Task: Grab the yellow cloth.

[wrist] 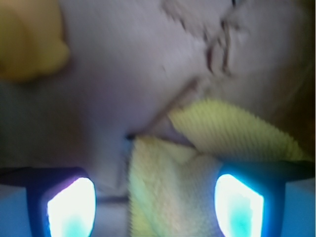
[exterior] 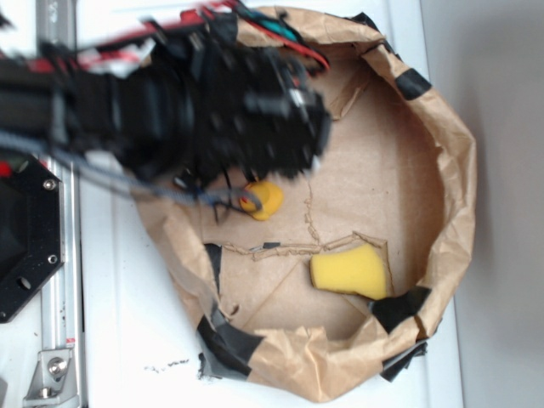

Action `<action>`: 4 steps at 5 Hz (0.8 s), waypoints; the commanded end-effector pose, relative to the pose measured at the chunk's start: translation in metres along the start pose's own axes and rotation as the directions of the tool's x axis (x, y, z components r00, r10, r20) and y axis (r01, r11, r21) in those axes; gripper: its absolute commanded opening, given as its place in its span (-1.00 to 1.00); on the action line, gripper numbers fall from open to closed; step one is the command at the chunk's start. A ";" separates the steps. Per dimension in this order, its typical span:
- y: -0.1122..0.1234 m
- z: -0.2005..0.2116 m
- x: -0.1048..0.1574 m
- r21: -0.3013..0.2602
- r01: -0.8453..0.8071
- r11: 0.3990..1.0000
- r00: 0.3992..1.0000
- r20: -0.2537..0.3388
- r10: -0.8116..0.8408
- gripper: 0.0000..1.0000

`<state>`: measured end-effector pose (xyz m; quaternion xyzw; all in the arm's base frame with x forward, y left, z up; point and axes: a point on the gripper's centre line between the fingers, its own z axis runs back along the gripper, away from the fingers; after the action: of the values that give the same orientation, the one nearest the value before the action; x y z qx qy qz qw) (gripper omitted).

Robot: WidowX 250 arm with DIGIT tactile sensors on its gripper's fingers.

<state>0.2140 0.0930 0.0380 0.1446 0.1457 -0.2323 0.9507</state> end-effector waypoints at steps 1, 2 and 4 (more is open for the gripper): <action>0.010 -0.012 -0.019 0.013 -0.022 1.000 1.000 0.018 0.022 1.00; 0.008 -0.020 -0.017 0.017 -0.017 1.000 1.000 -0.004 0.017 1.00; 0.034 -0.030 -0.029 0.030 -0.135 0.990 0.990 -0.026 0.136 1.00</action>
<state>0.2057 0.1258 0.0231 0.1621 0.1489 -0.1936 0.9561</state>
